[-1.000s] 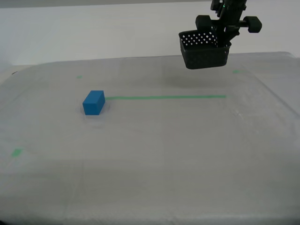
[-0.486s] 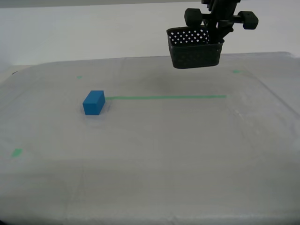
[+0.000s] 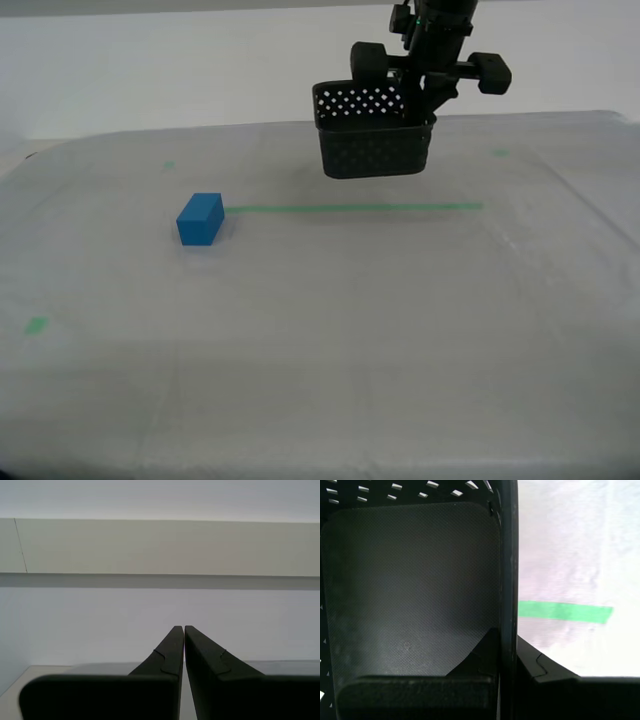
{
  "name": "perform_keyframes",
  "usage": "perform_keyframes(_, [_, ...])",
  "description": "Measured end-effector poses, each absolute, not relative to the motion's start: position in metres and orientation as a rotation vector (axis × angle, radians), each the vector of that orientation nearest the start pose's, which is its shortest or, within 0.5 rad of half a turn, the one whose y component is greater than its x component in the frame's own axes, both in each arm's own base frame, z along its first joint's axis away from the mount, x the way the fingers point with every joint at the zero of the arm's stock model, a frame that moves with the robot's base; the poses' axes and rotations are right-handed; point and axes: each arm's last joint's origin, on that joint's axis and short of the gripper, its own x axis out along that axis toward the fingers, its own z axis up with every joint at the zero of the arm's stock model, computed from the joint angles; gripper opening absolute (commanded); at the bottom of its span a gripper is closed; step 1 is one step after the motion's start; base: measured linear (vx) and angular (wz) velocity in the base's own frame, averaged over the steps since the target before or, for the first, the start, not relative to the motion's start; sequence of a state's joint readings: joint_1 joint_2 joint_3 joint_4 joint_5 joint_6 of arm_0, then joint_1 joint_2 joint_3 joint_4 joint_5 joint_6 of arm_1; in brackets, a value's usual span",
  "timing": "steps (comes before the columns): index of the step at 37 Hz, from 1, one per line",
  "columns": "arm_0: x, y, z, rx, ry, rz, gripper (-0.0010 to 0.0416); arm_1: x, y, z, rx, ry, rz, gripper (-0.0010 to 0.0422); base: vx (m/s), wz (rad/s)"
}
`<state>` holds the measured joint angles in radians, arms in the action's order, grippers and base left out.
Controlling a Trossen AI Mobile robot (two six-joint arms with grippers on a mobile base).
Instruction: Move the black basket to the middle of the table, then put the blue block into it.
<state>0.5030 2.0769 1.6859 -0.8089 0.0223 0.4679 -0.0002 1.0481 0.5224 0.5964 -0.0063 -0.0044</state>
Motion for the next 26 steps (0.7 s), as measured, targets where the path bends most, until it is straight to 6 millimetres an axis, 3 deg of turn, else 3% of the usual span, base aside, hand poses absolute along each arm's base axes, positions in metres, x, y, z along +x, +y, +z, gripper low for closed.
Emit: perform_keyframes(26, [0.367, 0.214, 0.158, 0.127, 1.182, 0.166, -0.0001, 0.227, 0.000, 0.268, -0.005, -0.071, 0.006, 0.0000, 0.000, 0.000])
